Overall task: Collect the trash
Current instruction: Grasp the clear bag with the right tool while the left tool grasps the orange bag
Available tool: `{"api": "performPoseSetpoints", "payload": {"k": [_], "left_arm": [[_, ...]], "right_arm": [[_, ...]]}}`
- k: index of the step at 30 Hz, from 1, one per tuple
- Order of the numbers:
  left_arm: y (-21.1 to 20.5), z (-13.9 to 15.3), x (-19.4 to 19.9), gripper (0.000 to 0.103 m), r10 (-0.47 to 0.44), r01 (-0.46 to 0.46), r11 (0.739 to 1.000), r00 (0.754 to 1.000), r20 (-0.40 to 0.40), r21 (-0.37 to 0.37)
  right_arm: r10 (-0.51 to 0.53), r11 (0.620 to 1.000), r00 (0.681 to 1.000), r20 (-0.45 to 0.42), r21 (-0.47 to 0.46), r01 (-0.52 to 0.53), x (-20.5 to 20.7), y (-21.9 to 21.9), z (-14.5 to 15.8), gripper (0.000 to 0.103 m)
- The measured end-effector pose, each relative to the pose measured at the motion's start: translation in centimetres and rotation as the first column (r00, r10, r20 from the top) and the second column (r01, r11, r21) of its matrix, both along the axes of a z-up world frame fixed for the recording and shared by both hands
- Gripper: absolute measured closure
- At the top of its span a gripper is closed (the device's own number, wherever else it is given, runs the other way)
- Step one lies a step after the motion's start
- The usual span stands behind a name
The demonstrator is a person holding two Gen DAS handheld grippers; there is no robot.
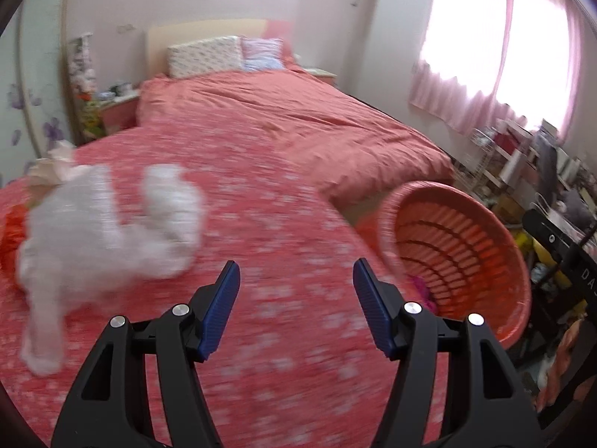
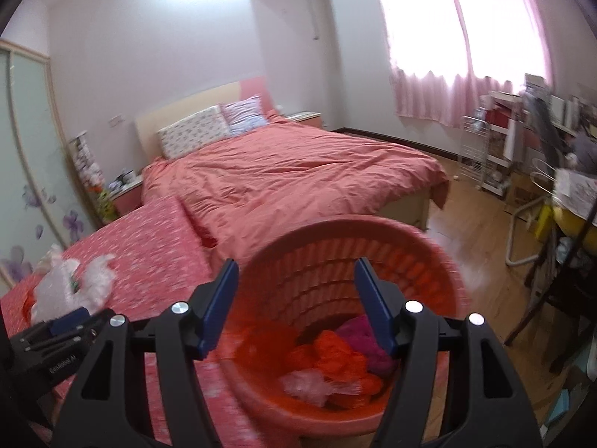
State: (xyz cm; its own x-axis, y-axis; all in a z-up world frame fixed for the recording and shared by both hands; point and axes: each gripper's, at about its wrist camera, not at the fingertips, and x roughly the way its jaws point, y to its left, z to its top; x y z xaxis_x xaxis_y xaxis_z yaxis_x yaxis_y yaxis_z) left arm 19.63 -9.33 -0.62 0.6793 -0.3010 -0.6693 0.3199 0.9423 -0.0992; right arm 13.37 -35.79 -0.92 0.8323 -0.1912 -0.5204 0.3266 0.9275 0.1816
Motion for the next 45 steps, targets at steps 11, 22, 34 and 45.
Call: {"api": "performPoseSetpoints", "payload": {"k": [11,22,34,45], "left_arm": [[13.3,1.1,0.0,0.04,0.242,-0.242,0.97,0.969,0.041,0.004],[23.6,0.4,1.4,0.04,0.454,-0.454,0.891,0.891,0.007,-0.032],[26.7,-0.8,3.8,0.04,0.471,-0.476,0.874,0.879,-0.072,-0.094],[25.4,-1.9,7.9,0.04,0.467,-0.483,0.871,0.871,-0.152,-0.094]], "right_arm": [[0.27,0.963,0.96,-0.07,-0.004,-0.271,6.1,13.2,-0.5,0.044],[0.391,0.92,0.903,-0.178,0.09,-0.381,15.1,22.6,-2.8,0.055],[0.392,0.917,0.872,-0.292,0.052,-0.395,16.8,24.7,-5.5,0.077],[0.327,0.944,0.906,-0.268,0.049,-0.326,13.8,19.4,-5.4,0.077]]}}
